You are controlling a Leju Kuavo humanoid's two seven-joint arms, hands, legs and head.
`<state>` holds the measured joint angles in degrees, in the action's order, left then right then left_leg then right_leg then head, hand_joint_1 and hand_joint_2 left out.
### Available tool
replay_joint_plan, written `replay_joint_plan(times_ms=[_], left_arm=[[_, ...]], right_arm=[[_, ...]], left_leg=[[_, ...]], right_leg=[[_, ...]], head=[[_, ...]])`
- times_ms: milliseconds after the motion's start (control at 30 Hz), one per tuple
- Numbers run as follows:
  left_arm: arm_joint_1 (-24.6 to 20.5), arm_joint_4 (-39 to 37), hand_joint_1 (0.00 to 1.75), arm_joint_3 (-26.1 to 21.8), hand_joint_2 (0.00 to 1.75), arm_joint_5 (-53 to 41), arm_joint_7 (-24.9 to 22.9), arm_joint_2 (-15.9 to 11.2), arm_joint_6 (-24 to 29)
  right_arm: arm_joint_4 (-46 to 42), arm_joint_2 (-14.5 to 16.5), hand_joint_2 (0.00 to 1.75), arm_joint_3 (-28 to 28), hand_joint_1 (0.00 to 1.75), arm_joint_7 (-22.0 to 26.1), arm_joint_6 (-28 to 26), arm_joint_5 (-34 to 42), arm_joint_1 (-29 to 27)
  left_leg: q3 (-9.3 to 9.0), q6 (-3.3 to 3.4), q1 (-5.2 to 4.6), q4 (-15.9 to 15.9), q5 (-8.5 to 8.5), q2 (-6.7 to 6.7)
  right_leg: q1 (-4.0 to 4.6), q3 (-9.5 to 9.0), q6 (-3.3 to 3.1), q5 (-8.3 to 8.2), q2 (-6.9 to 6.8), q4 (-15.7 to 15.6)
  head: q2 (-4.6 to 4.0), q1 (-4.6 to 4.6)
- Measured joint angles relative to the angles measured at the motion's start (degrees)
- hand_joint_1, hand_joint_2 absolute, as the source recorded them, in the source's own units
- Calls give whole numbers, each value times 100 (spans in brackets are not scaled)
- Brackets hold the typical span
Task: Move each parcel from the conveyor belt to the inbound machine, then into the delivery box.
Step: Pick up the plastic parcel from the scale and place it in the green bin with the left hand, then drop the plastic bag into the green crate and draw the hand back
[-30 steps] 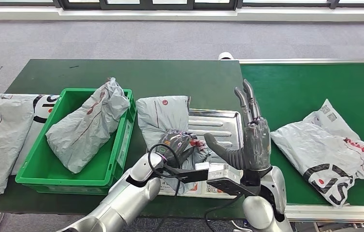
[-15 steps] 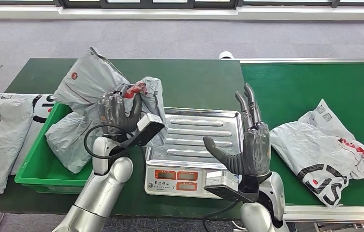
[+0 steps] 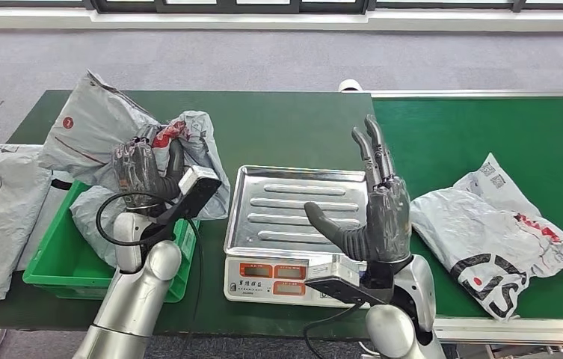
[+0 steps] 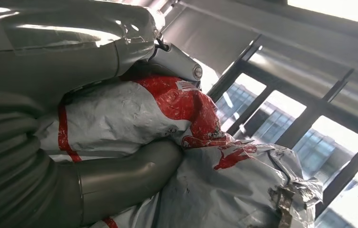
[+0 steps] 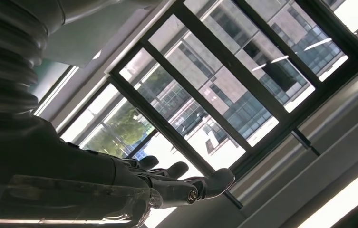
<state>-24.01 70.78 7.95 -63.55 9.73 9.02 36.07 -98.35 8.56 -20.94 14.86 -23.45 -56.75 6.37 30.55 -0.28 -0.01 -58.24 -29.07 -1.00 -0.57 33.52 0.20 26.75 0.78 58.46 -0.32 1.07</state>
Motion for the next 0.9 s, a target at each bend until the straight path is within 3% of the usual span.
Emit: replay_joint_plan(times_ms=[500,567,700,800,833,900], left_arm=[[-629,-2507,175,-1225,175,4,-110,-318,65],[-726,-2734,168,-1335,175,37,-78,-352,115],[-876,-3039,0,-1483,175,90,-12,-382,156],[-938,-3136,0,-1575,44,277,220,-385,246],[-945,-3130,0,-1610,0,408,360,-383,289],[-927,-3047,0,-1677,0,743,675,-366,340]], right_arm=[[24,88,175,3,0,110,362,181,298],[54,88,175,5,0,114,383,222,354],[118,86,175,7,0,162,338,303,389],[166,78,175,9,0,178,225,342,389],[180,72,131,10,0,178,183,350,389],[207,57,44,16,0,167,123,358,389]], left_leg=[[0,-11,1,1,8,1],[-3,-11,1,2,7,1],[-9,-13,0,3,6,4],[-10,-13,0,3,6,4],[-11,-13,0,4,6,5],[-11,-13,0,4,6,4]], right_leg=[[1,1,-6,-4,3,2],[0,-2,-6,-4,2,2],[-1,-2,-6,-4,6,2],[-1,-2,-6,-4,6,2],[-1,-2,-6,-4,6,2],[-1,-1,-6,-4,6,2]], head=[[0,0],[0,0],[-1,1],[-1,0],[0,0],[0,0]])
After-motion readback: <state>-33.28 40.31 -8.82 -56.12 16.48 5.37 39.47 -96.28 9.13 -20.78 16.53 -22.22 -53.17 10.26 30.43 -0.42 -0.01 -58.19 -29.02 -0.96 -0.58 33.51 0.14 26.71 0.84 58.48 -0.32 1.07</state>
